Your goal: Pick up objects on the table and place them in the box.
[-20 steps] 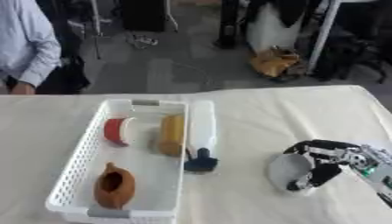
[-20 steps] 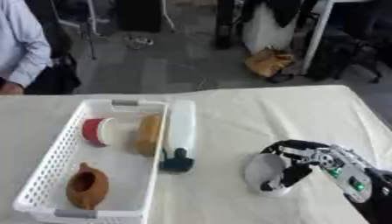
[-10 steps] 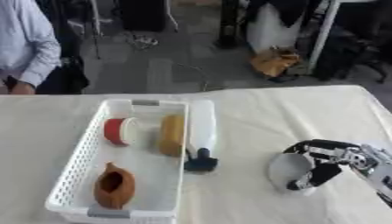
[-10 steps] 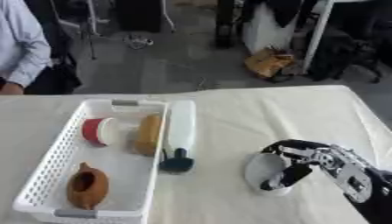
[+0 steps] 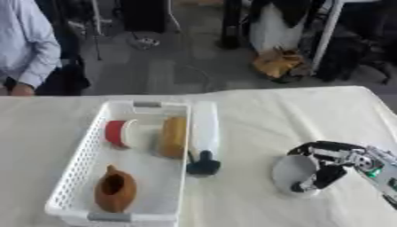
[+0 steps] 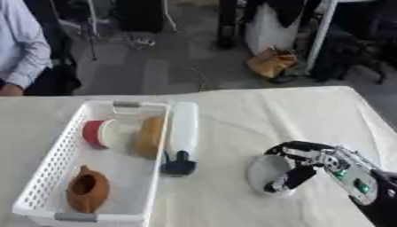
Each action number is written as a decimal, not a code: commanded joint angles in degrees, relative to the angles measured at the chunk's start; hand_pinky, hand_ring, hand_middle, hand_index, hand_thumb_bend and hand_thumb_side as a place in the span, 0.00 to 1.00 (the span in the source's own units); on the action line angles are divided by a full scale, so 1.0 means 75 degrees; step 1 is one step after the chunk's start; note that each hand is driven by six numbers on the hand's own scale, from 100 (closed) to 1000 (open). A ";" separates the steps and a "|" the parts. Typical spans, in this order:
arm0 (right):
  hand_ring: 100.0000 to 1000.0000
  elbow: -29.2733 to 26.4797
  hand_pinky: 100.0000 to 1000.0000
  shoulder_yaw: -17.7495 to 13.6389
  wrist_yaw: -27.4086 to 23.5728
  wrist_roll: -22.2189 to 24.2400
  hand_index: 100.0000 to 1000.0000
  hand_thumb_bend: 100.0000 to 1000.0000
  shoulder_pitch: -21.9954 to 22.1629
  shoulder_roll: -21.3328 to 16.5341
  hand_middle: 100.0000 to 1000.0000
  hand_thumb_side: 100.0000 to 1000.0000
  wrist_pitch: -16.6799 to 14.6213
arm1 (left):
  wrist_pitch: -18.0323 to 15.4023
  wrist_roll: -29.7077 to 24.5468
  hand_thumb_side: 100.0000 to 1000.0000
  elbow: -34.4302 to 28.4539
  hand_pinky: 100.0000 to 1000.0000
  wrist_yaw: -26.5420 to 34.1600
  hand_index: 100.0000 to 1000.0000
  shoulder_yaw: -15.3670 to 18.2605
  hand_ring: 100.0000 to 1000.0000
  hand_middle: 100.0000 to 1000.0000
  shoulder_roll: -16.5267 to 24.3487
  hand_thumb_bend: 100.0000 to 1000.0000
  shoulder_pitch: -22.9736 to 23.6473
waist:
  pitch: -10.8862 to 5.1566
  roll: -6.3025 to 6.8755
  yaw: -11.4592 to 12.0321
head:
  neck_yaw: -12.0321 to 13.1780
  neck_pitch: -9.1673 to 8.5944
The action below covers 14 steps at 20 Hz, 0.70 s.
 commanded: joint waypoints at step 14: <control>0.78 -0.0412 0.39 -0.0041 -0.0141 -0.0181 0.80 0.44 -0.0275 -0.0430 0.81 0.46 0.0072 | 0.0013 0.0018 1.00 -0.0113 1.00 -0.0004 0.88 0.0081 0.96 0.84 0.0108 0.00 -0.0078 | -0.0100 -0.0021 -0.0056 | 0.0004 -0.0026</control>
